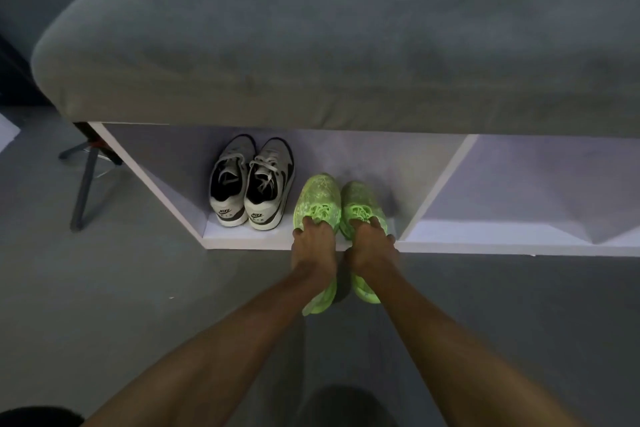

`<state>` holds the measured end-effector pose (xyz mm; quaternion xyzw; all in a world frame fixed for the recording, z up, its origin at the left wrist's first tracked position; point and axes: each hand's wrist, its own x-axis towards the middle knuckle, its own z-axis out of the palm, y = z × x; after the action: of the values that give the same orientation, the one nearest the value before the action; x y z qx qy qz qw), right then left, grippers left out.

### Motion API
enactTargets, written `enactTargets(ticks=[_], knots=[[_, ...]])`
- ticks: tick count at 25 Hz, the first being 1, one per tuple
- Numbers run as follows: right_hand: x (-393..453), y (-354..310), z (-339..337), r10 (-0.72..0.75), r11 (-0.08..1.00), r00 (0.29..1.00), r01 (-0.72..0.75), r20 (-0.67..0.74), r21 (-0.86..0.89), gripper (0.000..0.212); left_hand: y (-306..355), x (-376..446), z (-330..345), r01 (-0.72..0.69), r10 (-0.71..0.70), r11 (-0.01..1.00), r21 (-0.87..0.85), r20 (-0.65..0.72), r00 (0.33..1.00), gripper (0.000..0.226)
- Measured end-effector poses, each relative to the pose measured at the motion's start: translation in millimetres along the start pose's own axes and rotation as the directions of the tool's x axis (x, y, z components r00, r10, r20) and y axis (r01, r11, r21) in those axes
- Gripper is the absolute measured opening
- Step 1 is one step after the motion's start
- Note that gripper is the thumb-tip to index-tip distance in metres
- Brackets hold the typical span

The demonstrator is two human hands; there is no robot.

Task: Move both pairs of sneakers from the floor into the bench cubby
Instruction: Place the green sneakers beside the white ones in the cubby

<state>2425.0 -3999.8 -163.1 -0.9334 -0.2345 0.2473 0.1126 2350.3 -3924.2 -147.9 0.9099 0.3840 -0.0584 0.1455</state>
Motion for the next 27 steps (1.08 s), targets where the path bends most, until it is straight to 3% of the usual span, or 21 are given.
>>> enactTargets(ticks=[6, 15, 18, 22, 27], knots=[[44, -10, -1, 0.018, 0.999, 0.995, -0.014, -0.094, 0.040, 0.063, 7, 59, 2, -0.105, 0.115, 0.987, 0.122, -0.078, 0.990, 0.024], [113, -30, 8, 0.002, 0.991, 0.980, 0.024, -0.199, 0.129, 0.043, 6, 117, 6, -0.182, 0.208, 0.967, 0.179, -0.138, 0.968, 0.026], [126, -28, 4, -0.003, 0.996, 0.984, 0.020, -0.181, 0.092, 0.045, 7, 134, 7, -0.170, 0.195, 0.970, 0.172, -0.137, 0.971, 0.028], [138, -32, 12, 0.092, 0.971, 0.980, -0.049, -0.176, 0.234, 0.049, 4, 152, 13, -0.149, 0.175, 0.974, 0.173, -0.150, 0.973, 0.031], [140, -37, 2, 0.019, 0.989, 0.983, 0.008, -0.184, 0.148, 0.043, 4, 165, 19, -0.148, 0.172, 0.978, 0.148, -0.169, 0.970, 0.030]])
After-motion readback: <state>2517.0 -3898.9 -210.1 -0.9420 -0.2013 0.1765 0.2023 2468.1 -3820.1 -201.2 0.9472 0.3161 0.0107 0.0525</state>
